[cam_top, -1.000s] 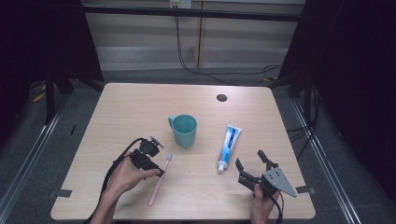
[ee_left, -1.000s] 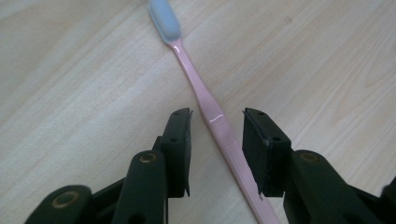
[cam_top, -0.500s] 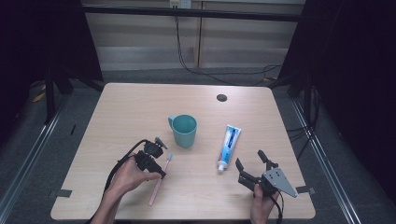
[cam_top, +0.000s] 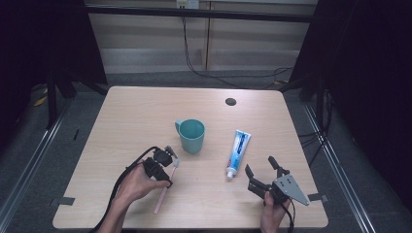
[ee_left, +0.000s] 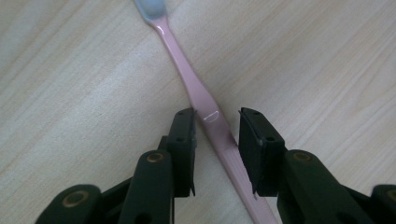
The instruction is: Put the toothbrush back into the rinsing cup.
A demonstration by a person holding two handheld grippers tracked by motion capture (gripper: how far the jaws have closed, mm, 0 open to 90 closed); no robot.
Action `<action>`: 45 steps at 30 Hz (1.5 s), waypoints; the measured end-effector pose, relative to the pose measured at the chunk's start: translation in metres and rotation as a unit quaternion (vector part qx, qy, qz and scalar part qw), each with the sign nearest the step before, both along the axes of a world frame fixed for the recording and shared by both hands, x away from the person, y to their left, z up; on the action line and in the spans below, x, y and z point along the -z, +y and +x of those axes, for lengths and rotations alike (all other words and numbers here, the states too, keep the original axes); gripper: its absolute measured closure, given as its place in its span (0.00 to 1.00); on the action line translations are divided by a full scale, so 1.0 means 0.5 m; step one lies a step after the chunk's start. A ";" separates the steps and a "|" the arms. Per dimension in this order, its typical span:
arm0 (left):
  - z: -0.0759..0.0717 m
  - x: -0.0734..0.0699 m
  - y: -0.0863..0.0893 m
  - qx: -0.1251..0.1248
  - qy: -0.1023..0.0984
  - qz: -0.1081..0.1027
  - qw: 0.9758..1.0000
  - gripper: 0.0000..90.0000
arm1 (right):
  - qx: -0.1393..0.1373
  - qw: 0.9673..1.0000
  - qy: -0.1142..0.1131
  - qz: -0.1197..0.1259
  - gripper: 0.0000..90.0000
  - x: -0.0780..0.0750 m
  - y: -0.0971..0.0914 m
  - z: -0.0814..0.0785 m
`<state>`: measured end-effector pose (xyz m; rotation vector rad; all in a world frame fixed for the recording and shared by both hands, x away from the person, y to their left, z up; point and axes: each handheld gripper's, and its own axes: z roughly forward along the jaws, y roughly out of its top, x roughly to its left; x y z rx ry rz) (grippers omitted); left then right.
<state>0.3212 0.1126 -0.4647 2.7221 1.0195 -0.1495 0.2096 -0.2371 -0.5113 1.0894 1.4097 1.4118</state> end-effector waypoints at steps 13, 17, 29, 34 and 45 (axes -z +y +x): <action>-0.008 -0.001 -0.004 0.040 -0.027 0.026 0.999 0.86 | 0.000 1.000 0.000 0.001 0.14 0.000 0.000 0.000; -0.012 -0.001 -0.010 0.047 -0.034 0.036 0.998 0.86 | 0.000 1.000 0.000 0.000 0.14 0.000 0.000 0.000; -0.009 -0.002 -0.007 0.040 -0.025 0.032 0.998 0.88 | 0.000 1.000 0.000 0.000 0.14 0.000 0.000 0.000; -0.008 -0.006 0.006 0.036 -0.015 0.006 0.999 0.89 | 0.000 1.000 0.000 0.000 0.14 0.000 0.000 0.000; -0.001 0.000 0.011 0.039 -0.022 0.017 0.999 1.00 | 0.000 1.000 0.000 0.000 0.14 0.000 0.000 0.000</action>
